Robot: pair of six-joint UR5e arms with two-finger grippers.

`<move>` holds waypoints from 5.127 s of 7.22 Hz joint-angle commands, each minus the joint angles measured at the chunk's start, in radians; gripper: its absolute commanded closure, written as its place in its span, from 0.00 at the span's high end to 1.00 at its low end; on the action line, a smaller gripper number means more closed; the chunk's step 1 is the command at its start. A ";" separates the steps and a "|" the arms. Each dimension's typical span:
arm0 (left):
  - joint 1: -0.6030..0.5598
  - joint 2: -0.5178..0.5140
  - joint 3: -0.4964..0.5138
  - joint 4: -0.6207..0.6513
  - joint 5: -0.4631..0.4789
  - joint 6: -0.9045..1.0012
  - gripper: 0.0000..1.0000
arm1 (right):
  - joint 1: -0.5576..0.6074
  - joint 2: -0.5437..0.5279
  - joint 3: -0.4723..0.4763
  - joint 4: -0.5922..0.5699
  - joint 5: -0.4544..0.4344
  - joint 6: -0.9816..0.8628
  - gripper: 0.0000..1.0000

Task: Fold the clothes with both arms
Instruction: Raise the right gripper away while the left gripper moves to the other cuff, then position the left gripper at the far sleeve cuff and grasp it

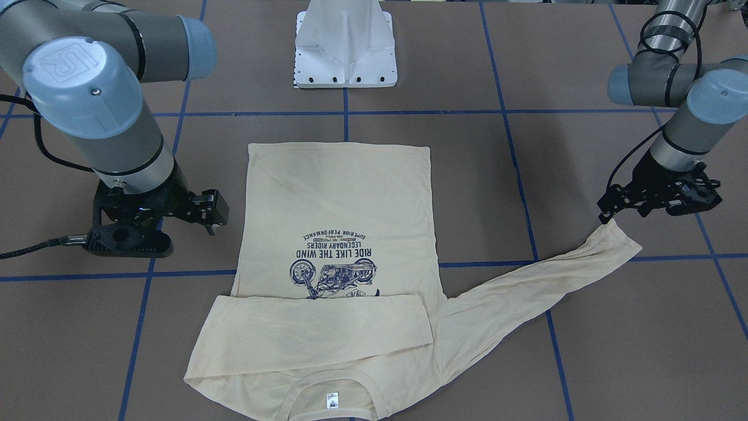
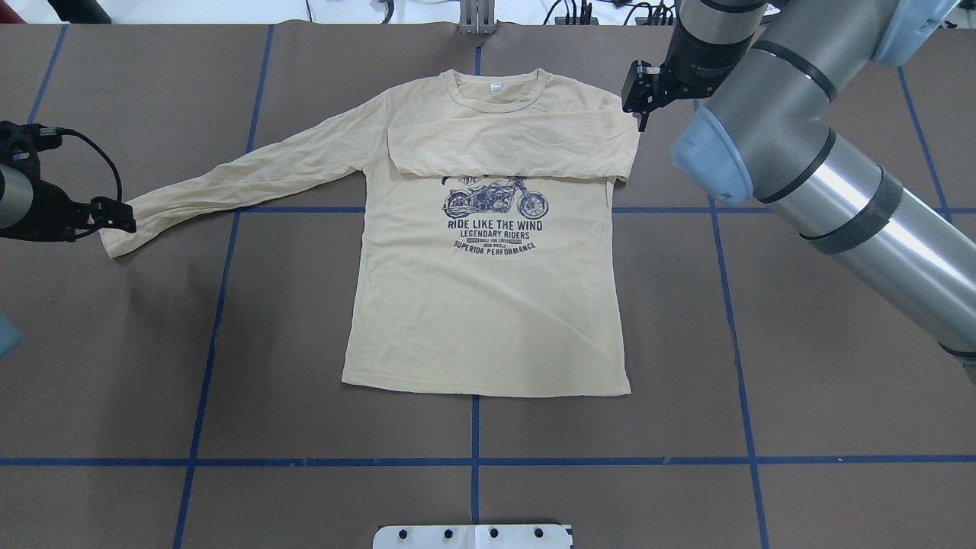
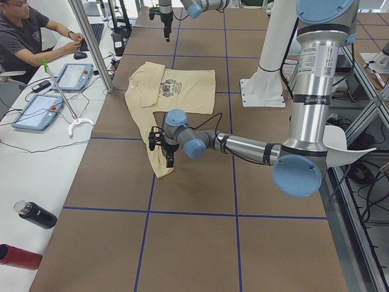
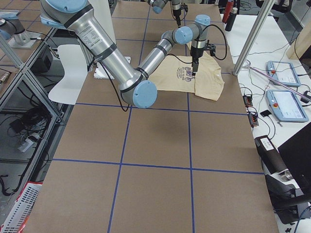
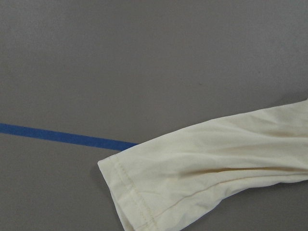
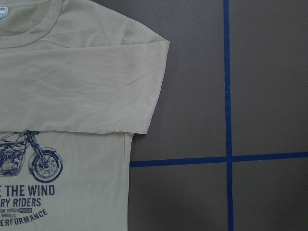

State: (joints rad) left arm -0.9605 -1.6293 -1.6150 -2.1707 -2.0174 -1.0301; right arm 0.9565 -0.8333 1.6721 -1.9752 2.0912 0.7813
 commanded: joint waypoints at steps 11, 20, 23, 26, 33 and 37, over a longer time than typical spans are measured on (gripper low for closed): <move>0.003 -0.058 0.147 -0.004 0.051 0.074 0.82 | 0.004 -0.038 0.064 0.021 0.003 0.062 1.00; -0.015 -0.060 0.150 -0.003 0.051 0.272 0.77 | 0.004 -0.041 0.072 0.019 0.003 0.062 1.00; -0.018 -0.076 0.176 -0.004 0.049 0.288 0.77 | 0.004 -0.041 0.072 0.019 0.003 0.062 1.00; -0.035 -0.090 0.191 -0.004 0.045 0.326 0.76 | 0.005 -0.038 0.074 0.019 0.003 0.062 1.00; -0.086 -0.092 0.242 -0.073 -0.064 0.395 0.76 | 0.014 -0.038 0.078 0.013 0.004 0.061 1.00; -0.080 -0.098 0.247 -0.080 -0.063 0.386 0.77 | 0.019 -0.038 0.078 0.012 0.004 0.061 1.00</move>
State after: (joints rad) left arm -1.0419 -1.7241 -1.3698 -2.2499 -2.0801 -0.6422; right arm 0.9732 -0.8706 1.7503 -1.9623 2.0954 0.8422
